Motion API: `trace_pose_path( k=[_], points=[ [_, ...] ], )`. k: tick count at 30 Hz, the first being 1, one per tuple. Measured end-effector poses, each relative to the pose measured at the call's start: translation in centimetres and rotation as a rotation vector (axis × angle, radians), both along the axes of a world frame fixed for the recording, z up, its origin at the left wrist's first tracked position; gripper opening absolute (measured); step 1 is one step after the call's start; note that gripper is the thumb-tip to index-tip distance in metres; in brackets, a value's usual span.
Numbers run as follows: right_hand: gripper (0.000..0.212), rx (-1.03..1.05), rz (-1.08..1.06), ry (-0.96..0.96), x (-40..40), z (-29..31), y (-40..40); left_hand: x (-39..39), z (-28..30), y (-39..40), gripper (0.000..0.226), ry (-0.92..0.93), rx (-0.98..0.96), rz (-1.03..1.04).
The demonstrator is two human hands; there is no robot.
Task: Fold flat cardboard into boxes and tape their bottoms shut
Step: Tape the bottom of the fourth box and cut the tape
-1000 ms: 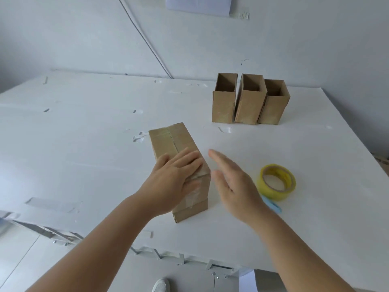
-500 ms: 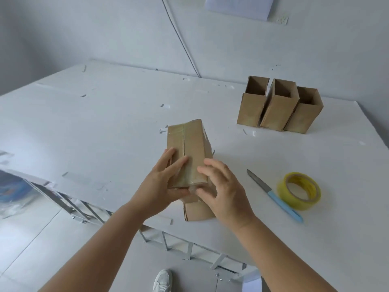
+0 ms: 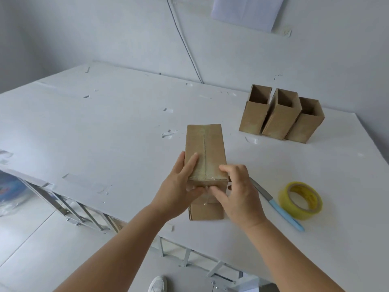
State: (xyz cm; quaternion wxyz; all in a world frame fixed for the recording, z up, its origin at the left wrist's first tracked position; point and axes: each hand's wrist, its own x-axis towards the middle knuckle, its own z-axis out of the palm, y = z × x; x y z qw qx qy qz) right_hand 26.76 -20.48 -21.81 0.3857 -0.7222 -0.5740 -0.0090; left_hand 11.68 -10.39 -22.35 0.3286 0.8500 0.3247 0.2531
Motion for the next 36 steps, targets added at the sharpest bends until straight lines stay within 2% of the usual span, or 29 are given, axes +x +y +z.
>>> trace_pose_path(
  k=[4,7,8,10,11,14,17,19,21,24,26,28,29,32,36],
  points=[
    [0.036,0.002,0.074,0.047,1.0,0.4,-0.5,-0.6,0.5,0.9,0.079,-0.043,-0.065,-0.100],
    [0.033,0.025,0.005,0.163,0.8,1.2,0.3,-0.1,1.5,0.6,0.080,-0.105,-0.135,-0.039],
    [0.028,0.033,-0.030,0.211,0.6,1.3,0.6,0.1,1.8,0.4,0.074,-0.121,-0.186,-0.028],
    [0.017,0.028,-0.090,0.345,0.7,1.5,1.1,0.3,2.2,0.3,0.045,-0.223,-0.334,-0.073],
    [0.015,0.014,-0.115,0.433,0.9,1.5,1.2,0.3,2.3,0.3,0.043,-0.290,-0.420,-0.091],
    [0.024,-0.082,-0.135,0.664,1.6,1.9,1.5,-0.1,2.5,1.3,0.049,-0.319,-0.637,-0.106],
    [0.029,-0.182,-0.086,0.644,1.9,3.0,2.2,0.2,3.5,2.0,0.038,-0.308,-0.690,-0.147],
    [0.035,-0.161,-0.074,0.632,2.0,4.0,2.5,0.5,4.1,2.7,0.047,-0.352,-0.676,-0.135],
    [0.044,-0.084,-0.075,0.633,2.2,5.2,2.8,0.8,4.7,3.4,0.068,-0.401,-0.624,-0.137],
    [0.047,0.021,-0.079,0.653,2.2,7.4,3.6,1.5,5.9,4.8,0.090,-0.388,-0.441,-0.150],
    [0.041,0.065,-0.096,0.685,2.2,8.8,4.5,1.9,6.9,5.6,0.080,-0.425,-0.417,-0.142],
    [0.037,0.079,-0.119,0.702,2.2,9.9,5.3,2.5,7.7,6.3,0.051,-0.475,-0.470,-0.118],
    [0.037,0.077,-0.135,0.695,2.2,10.3,5.7,2.8,8.1,6.5,0.047,-0.485,-0.498,-0.097],
    [0.044,0.109,-0.195,0.614,2.0,11.1,6.7,4.0,9.1,7.2,0.065,-0.531,-0.557,-0.040],
    [0.051,0.116,-0.200,0.472,2.1,11.4,7.8,5.2,10.3,8.1,0.053,-0.522,-0.430,-0.059]
  ],
)
